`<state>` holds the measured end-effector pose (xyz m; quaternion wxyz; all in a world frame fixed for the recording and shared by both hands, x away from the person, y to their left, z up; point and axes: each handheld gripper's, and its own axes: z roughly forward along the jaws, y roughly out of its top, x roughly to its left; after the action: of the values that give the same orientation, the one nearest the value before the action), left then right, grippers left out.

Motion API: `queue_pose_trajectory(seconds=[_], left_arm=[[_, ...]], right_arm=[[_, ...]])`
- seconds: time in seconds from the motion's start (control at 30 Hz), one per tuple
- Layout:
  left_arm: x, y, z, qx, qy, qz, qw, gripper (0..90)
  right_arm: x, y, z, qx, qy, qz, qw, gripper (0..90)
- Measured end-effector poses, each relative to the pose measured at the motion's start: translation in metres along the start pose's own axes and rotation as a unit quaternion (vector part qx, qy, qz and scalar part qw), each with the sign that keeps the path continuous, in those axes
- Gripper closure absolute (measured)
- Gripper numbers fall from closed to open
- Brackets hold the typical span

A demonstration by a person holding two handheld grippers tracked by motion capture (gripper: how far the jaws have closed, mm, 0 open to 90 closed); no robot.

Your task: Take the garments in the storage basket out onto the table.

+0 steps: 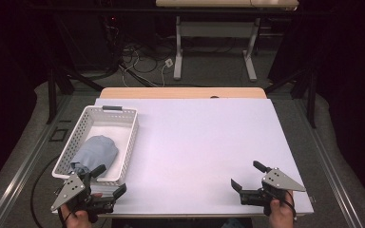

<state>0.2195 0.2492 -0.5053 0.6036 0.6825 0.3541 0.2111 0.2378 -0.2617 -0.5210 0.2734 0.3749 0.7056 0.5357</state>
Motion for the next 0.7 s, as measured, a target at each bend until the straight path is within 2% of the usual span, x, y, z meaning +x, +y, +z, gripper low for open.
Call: queue_pose_trajectory(seconds=[0.3, 0.33, 0.53, 0.7], left_arm=[[0.010, 0.005, 0.000, -0.005, 0.013, -0.021, 0.9997, 0.3], [0.011, 0.005, -0.001, -0.007, 0.018, -0.032, 0.9993, 0.3], [0.012, 0.010, -0.007, -0.008, 0.036, -0.047, 0.9983, 0.4], [0.012, 0.015, -0.014, -0.004, 0.035, -0.039, 0.9986, 0.4]], right_arm=[[-0.002, -0.002, -0.002, 0.005, -0.007, 0.011, 0.9999, 0.0], [-0.002, -0.002, -0.001, 0.005, -0.009, 0.012, 0.9999, 0.0], [-0.003, -0.002, 0.001, 0.006, -0.011, 0.006, 0.9999, 0.0], [0.000, -0.002, 0.001, 0.009, -0.005, 0.002, 0.9999, 0.0]])
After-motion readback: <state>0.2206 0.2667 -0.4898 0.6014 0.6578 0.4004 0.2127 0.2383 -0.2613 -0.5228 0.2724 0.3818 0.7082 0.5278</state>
